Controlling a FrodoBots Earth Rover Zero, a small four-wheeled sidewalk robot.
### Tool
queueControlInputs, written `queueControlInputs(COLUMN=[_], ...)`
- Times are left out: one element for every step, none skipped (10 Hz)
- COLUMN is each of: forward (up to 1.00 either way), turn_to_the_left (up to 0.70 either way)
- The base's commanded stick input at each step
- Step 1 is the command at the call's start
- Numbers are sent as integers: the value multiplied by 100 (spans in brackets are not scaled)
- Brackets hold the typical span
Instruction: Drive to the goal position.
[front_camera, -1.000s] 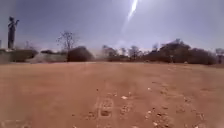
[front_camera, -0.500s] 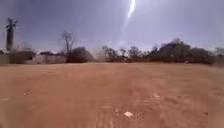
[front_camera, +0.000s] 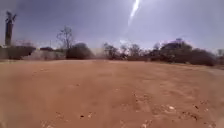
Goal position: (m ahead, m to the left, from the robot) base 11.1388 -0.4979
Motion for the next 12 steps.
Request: queueControlInputs(forward=[100,100,100,100,100,100,100,100,100,100,100,100], turn_to_the_left=[0,0,0,0,0,0,0,0,0,0,0,0])
